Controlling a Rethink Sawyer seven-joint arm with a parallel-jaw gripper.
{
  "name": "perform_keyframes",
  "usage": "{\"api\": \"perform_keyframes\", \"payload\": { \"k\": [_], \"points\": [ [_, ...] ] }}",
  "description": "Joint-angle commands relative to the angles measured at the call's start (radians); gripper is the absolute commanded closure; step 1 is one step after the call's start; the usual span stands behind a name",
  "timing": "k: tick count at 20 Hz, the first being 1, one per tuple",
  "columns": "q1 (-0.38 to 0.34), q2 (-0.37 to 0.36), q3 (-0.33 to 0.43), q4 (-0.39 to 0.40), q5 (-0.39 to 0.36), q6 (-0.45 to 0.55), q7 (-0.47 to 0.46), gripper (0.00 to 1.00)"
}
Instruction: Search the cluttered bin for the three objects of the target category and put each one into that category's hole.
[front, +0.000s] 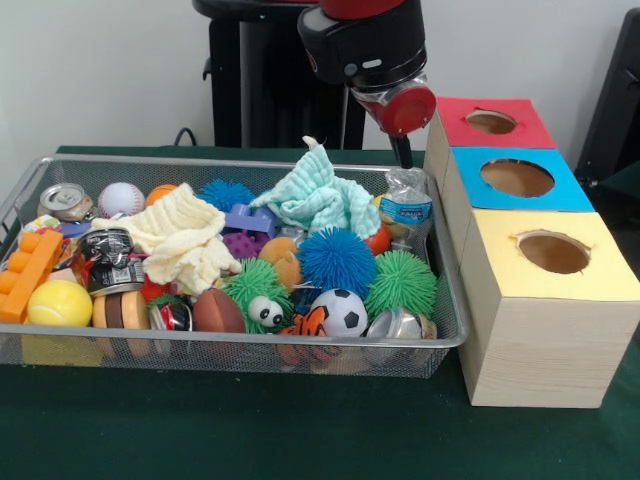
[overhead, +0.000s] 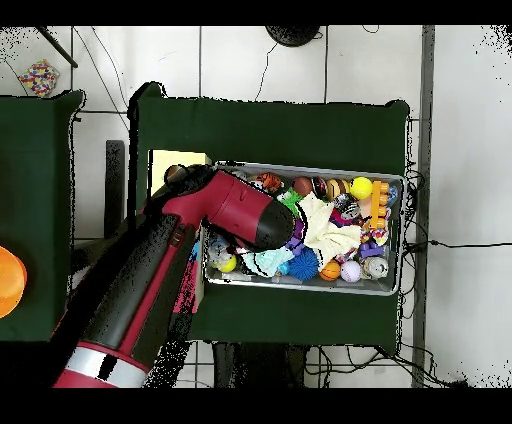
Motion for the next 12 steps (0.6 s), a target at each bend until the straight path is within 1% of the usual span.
{"api": "perform_keyframes", "payload": {
  "k": [1, 12],
  "points": [
    [-0.032, 0.011, 0.132, 0.059, 0.071, 0.022, 0.046, 1.00],
    [-0.030, 0.009, 0.134, 0.061, 0.069, 0.032, 0.020, 1.00]
  ]
}}
